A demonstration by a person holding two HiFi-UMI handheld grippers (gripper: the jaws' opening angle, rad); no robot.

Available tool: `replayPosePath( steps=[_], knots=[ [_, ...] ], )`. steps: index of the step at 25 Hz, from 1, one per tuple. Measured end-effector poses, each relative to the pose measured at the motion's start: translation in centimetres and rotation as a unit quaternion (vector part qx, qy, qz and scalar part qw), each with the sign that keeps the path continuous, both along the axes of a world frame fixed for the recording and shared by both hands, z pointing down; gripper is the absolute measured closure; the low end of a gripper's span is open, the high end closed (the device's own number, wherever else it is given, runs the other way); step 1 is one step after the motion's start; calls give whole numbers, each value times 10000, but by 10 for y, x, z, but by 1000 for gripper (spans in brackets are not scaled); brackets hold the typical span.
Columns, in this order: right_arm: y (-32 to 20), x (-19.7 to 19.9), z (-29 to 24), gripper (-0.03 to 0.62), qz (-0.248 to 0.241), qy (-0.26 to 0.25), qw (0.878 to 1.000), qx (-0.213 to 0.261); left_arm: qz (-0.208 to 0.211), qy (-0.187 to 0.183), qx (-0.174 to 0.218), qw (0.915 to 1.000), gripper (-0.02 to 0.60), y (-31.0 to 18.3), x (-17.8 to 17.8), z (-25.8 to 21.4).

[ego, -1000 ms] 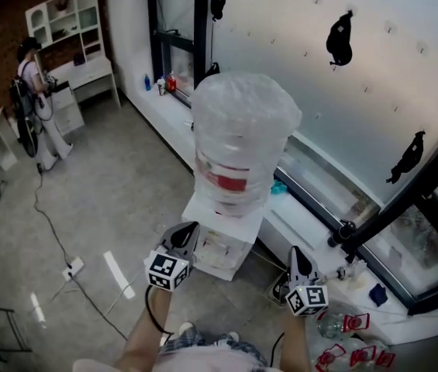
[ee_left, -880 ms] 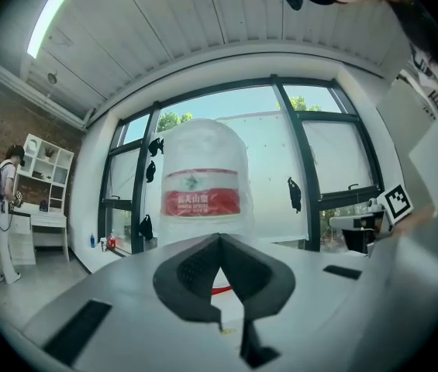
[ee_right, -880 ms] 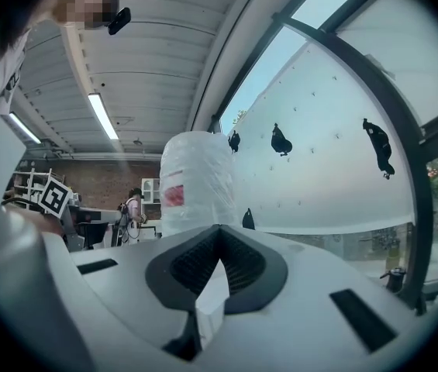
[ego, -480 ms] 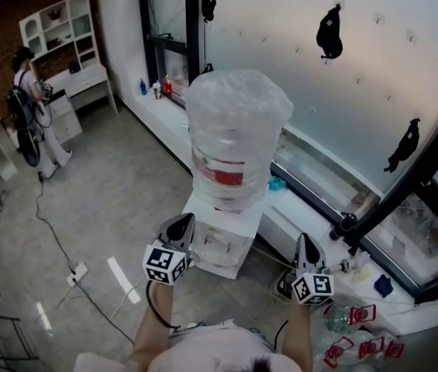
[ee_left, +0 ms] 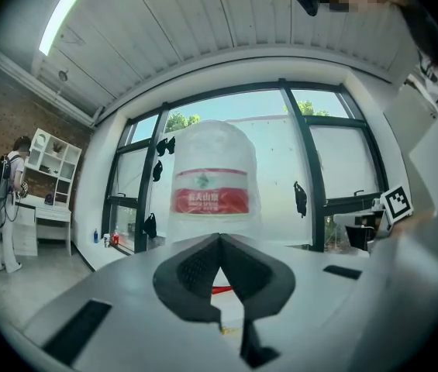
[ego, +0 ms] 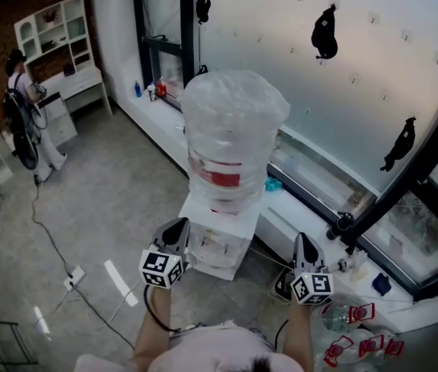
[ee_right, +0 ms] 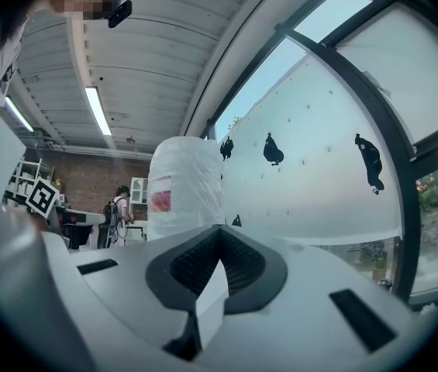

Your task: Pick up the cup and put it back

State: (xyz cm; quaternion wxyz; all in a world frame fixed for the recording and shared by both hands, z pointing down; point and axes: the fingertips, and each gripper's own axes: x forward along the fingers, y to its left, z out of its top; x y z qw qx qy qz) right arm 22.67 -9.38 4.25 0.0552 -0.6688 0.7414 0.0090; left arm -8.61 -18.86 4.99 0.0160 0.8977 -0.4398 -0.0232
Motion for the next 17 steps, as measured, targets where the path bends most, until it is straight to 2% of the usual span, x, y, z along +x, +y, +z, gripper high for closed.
replayPosePath(
  steps=[17],
  knots=[
    [12, 2, 9, 579, -35, -86, 9999, -100, -58, 118, -33, 9999, 557, 10, -2, 3]
  ],
)
